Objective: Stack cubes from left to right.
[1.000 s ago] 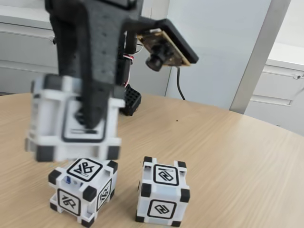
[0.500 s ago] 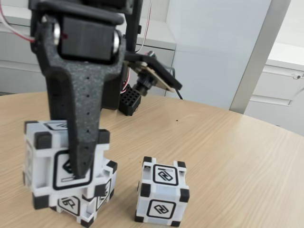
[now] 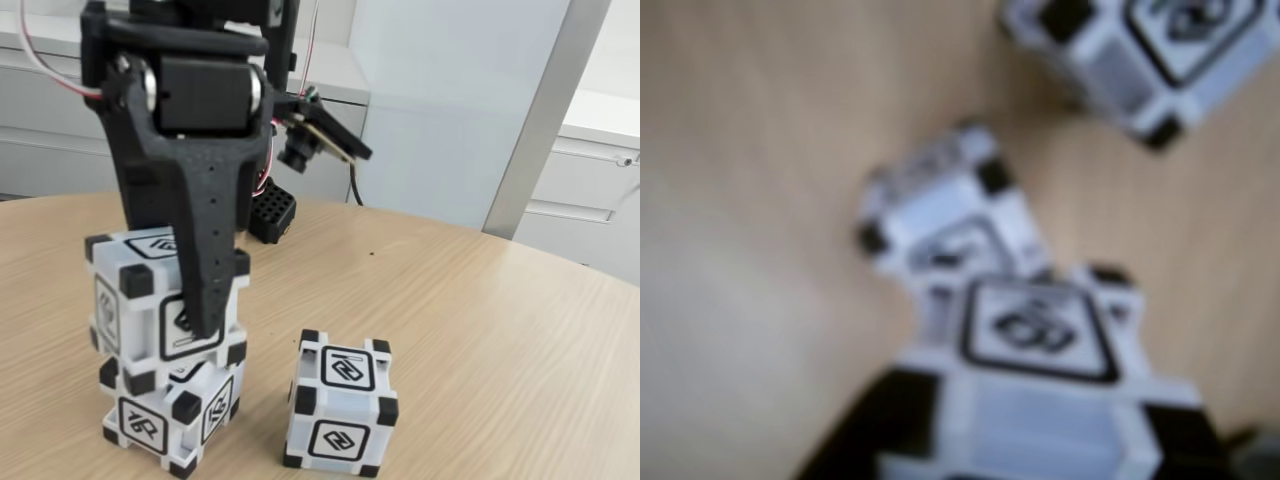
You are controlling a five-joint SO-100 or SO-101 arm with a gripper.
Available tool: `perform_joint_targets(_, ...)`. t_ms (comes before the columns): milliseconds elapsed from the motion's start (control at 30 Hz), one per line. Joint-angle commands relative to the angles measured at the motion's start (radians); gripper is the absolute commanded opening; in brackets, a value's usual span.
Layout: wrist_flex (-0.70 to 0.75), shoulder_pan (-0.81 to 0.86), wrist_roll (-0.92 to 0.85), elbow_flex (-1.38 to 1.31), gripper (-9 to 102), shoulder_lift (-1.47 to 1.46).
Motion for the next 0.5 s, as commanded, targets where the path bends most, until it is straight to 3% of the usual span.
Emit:
perform_joint_targets(0,0.034,0.009,-0.011,-0.023,22,0.018)
perform_joint_targets(467,0.028,0.009,0.002,-0.025,22,-0.069)
